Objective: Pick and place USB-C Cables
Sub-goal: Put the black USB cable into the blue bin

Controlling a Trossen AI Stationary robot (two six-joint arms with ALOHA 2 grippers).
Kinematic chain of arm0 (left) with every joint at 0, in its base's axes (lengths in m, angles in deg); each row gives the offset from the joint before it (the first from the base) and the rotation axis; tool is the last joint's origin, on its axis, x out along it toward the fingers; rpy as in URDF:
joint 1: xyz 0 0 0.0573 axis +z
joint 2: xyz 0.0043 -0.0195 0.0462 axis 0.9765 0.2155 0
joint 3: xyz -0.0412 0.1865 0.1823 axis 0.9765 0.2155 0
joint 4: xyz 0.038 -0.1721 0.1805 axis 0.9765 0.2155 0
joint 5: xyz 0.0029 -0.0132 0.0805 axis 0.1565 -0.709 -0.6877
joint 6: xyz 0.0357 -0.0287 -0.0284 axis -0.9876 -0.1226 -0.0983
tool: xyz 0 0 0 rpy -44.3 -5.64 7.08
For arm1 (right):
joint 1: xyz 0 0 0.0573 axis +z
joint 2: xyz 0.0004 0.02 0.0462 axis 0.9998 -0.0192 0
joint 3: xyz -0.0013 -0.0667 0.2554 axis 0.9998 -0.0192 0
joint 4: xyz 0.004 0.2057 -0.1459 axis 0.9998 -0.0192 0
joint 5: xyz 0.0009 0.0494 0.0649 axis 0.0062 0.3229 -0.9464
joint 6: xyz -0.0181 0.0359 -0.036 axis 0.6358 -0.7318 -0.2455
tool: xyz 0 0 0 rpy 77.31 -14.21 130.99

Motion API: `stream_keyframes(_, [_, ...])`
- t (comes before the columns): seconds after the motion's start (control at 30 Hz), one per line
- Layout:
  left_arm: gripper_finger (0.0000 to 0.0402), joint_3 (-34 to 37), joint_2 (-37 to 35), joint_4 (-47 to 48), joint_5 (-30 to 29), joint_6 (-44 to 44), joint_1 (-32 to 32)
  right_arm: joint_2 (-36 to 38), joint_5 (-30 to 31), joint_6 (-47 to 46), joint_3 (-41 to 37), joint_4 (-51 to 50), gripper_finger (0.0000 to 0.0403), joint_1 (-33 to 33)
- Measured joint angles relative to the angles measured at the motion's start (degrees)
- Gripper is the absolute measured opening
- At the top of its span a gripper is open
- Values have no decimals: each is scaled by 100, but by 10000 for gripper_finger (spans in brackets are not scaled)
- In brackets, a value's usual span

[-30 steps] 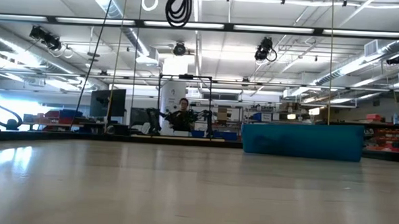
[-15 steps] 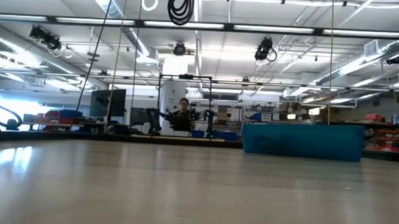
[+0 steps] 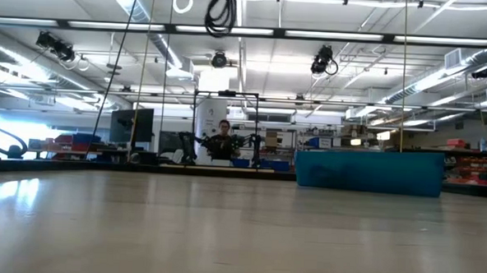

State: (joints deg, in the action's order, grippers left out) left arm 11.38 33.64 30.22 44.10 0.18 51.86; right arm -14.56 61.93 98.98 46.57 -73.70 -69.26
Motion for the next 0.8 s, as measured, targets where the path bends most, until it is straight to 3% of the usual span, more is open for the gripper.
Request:
stream_keyframes(0.1, [145,-7,-182,347,-133,188,-66,-4,64,-92,-6,-234,33,-35])
stream_keyframes(0.33, [186,-7,-409,1311,-148,827,-263,-4,937,-403,-9,-1209,33,-134])
stream_keyframes(0.67, [178,-2,-275,2045,-114,1645,-575,-4,1300,-1840,-9,-3708,33,-1124])
stream_keyframes(0.8, [173,-2,-256,2102,-113,1731,-723,-4,1307,-2081,-9,-4259,33,-1696])
